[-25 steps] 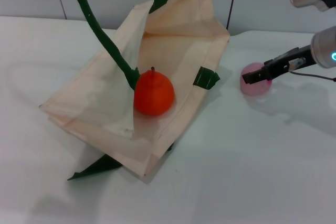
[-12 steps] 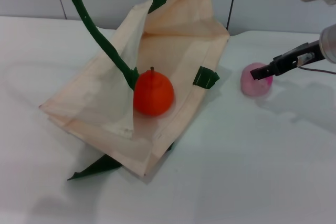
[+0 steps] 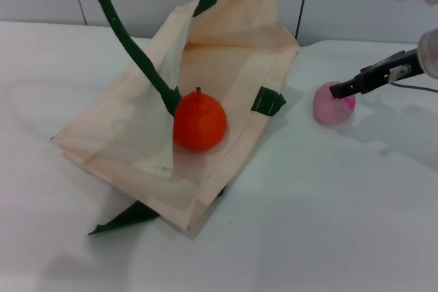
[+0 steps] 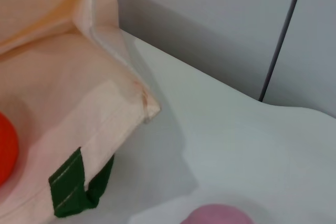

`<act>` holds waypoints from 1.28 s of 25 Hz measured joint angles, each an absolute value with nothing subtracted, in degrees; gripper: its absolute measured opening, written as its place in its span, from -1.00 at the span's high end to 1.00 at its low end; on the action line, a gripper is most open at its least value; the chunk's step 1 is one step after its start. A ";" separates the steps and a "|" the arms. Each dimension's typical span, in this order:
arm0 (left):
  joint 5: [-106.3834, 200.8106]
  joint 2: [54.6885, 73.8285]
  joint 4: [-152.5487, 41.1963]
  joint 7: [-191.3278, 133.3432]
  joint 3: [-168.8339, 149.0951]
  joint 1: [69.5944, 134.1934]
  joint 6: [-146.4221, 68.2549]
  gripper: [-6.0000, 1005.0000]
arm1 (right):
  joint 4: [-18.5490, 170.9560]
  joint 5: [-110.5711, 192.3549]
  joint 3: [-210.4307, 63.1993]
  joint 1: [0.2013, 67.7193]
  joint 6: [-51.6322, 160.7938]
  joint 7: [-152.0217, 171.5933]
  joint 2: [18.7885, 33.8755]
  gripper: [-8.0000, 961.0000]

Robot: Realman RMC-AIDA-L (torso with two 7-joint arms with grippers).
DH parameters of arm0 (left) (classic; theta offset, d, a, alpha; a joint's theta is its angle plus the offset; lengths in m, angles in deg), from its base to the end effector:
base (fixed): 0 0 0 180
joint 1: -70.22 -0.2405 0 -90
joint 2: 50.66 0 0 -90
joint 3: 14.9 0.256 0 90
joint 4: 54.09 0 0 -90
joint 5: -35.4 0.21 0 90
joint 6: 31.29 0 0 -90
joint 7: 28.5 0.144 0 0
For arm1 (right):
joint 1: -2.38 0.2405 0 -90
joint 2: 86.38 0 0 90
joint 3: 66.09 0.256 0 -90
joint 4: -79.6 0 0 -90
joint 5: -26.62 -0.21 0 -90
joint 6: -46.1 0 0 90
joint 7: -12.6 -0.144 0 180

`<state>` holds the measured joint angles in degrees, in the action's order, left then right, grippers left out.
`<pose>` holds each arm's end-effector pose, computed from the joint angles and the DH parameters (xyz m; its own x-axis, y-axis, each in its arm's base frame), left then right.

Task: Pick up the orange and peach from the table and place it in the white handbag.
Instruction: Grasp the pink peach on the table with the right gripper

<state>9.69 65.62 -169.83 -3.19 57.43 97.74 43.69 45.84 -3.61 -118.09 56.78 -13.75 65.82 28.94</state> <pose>-0.0879 0.3643 0.1486 0.9286 0.2732 0.2510 0.3503 -0.4233 -0.8355 0.2131 0.4553 -0.0021 0.7531 -0.6556 -0.0553 -0.5848 -0.6284 -0.5130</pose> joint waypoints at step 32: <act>9.74 65.53 -169.83 -3.18 57.43 99.23 44.30 0.72 | 54.47 -2.75 -118.18 60.18 -6.75 65.57 29.14 -0.83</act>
<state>9.74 65.53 -169.83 -3.18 57.43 99.23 44.30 54.47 -2.75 -118.18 60.18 -6.75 65.57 29.14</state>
